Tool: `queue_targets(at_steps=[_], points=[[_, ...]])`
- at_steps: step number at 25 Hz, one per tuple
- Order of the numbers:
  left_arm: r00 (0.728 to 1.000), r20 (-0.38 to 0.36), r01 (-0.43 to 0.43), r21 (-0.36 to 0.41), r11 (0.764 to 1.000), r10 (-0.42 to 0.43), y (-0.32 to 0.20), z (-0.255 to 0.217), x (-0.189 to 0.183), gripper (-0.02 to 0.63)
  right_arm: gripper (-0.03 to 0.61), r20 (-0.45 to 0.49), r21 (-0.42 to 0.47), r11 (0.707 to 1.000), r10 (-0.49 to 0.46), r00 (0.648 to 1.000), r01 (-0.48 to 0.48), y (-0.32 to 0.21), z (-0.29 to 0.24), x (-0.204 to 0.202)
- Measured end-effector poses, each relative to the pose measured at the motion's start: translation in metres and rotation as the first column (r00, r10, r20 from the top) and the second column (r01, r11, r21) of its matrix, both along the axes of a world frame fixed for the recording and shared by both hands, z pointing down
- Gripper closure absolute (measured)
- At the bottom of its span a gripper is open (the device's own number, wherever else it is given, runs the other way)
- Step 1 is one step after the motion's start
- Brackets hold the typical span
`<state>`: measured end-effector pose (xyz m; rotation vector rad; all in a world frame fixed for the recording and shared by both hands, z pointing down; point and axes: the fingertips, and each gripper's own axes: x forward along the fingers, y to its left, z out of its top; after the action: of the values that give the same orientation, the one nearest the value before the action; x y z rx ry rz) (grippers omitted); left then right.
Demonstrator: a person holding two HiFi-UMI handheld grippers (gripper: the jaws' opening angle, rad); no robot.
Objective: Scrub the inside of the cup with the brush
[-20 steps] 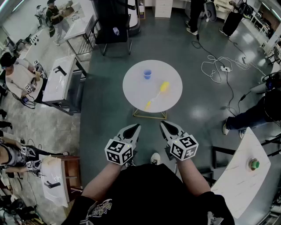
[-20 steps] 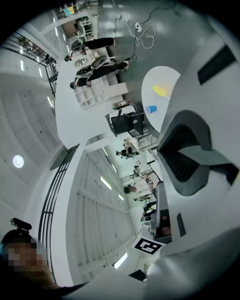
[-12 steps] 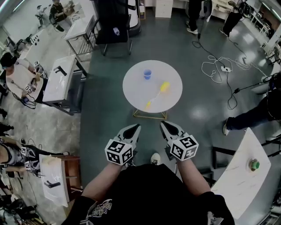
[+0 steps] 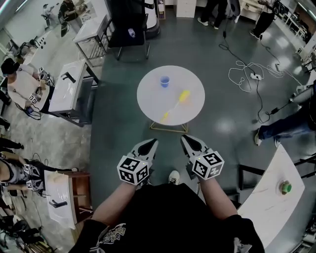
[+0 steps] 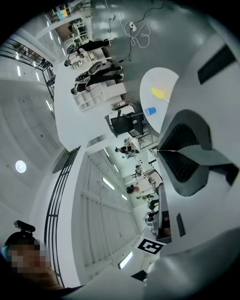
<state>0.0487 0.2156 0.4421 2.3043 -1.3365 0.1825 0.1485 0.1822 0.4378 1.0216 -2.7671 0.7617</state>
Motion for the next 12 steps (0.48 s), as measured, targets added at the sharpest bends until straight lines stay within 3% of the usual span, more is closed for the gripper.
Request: queue_targets(at_steps=[12], points=[[0.999, 0.030, 0.029, -0.018, 0.999, -0.028, -0.012, 0.008, 0.023, 0.606, 0.557, 0.028, -0.051, 0.999, 0.002, 1.000, -0.001, -0.020, 0.016, 0.031]])
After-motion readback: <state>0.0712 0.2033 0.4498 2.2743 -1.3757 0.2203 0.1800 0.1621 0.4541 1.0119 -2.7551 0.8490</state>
